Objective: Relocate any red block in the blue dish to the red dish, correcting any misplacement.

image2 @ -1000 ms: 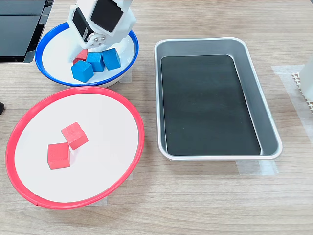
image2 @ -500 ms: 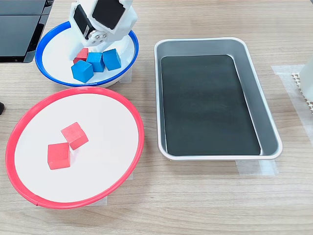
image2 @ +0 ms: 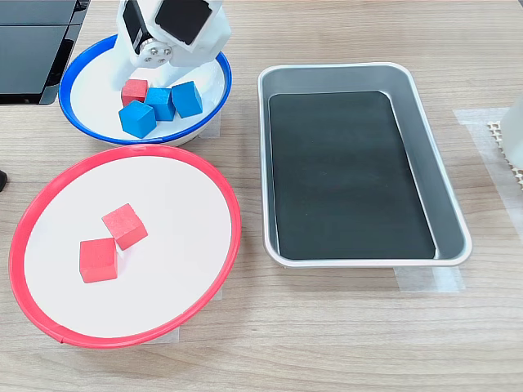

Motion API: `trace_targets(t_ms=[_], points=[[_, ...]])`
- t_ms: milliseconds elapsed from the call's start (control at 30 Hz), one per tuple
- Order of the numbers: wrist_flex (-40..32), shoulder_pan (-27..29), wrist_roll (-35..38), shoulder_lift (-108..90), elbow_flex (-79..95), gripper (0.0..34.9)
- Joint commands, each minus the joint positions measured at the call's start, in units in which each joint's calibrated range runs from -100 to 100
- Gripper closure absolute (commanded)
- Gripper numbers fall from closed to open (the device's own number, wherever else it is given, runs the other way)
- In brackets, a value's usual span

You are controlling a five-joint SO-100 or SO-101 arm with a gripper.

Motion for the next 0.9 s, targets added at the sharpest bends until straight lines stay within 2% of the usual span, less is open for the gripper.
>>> trace_targets(t_ms=[0,167,867], points=[[-0.6,0.9,-2.7,-3.4,-0.3,21.9],[0.0,1.3,-6.4,-3.4,0.0,20.5],[5.4,-0.8,-14.2,-2.4,-4.8,19.4]])
